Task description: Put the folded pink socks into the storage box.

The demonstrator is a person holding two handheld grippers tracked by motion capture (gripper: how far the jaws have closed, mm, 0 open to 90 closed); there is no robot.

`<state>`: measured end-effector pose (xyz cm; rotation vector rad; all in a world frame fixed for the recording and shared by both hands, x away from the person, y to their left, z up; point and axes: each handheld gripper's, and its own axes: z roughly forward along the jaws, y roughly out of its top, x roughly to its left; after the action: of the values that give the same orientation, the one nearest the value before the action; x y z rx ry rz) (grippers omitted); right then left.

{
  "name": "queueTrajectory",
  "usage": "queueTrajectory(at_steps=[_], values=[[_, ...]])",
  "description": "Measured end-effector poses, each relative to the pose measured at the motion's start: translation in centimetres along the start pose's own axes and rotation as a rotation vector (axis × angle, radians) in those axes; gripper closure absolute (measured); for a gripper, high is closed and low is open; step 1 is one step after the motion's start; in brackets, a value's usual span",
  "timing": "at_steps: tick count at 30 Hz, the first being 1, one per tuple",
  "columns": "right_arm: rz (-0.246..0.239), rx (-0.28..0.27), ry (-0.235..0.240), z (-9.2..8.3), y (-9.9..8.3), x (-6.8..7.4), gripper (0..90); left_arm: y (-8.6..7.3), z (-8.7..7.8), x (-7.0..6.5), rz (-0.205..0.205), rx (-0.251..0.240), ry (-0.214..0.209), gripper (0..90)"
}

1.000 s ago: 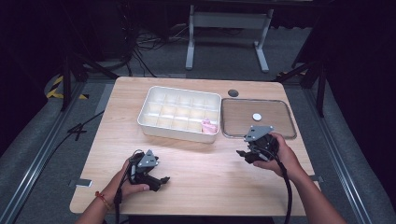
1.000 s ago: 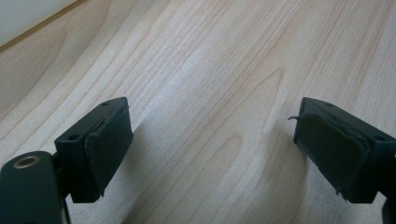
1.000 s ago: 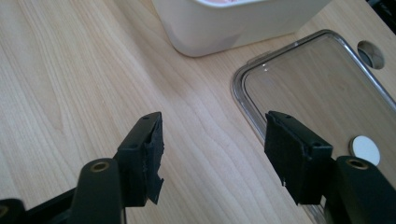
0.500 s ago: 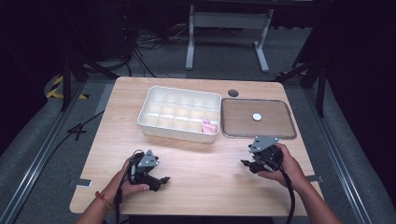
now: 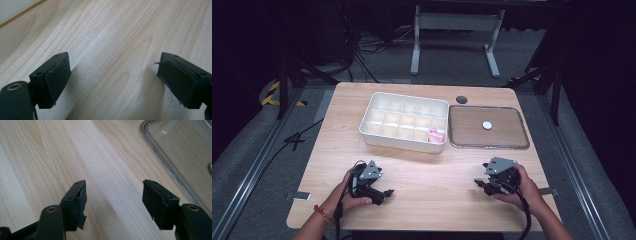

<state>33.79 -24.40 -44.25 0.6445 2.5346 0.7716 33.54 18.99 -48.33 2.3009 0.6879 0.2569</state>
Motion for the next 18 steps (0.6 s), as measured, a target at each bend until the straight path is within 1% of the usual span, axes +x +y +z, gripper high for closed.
queueTrajectory(at_steps=[3,5,7,9,10,11,13,14,16,18], values=[[0.01,-0.008,0.002,-0.1,-0.8,0.1,36.4,0.0,0.0,0.0,-0.001,0.0,0.001,11.7],[0.033,-0.023,0.015,-0.3,-1.4,0.0,36.1,0.0,0.0,0.0,-0.001,-0.001,0.002,11.7],[0.038,-0.026,0.008,-0.4,-1.8,-0.2,35.5,0.0,0.0,0.0,-0.001,-0.001,0.002,11.7],[0.056,-0.037,0.006,-0.7,-2.3,-0.3,34.7,0.0,0.0,0.0,-0.003,-0.001,0.003,11.7],[0.056,-0.037,0.006,-0.7,-2.3,-0.3,34.7,0.0,0.0,0.0,-0.003,-0.001,0.003,11.7],[0.065,-0.048,0.006,-0.8,-3.0,-0.4,34.2,0.0,0.0,0.0,-0.002,0.0,0.003,11.7],[0.068,-0.051,0.006,-0.8,-3.2,-0.4,33.8,0.0,0.0,0.0,-0.003,0.0,0.002,11.7],[0.081,-0.059,0.009,-0.8,-3.9,-0.4,32.6,0.0,0.0,0.0,-0.002,-0.002,0.003,11.7],[0.088,-0.065,0.008,-0.8,-4.4,-0.4,32.3,0.0,0.0,0.0,-0.003,-0.001,0.003,11.7],[0.11,-0.079,0.01,-0.8,-5.0,-0.4,32.2,0.0,0.0,-0.1,-0.006,-0.003,0.004,11.7]])
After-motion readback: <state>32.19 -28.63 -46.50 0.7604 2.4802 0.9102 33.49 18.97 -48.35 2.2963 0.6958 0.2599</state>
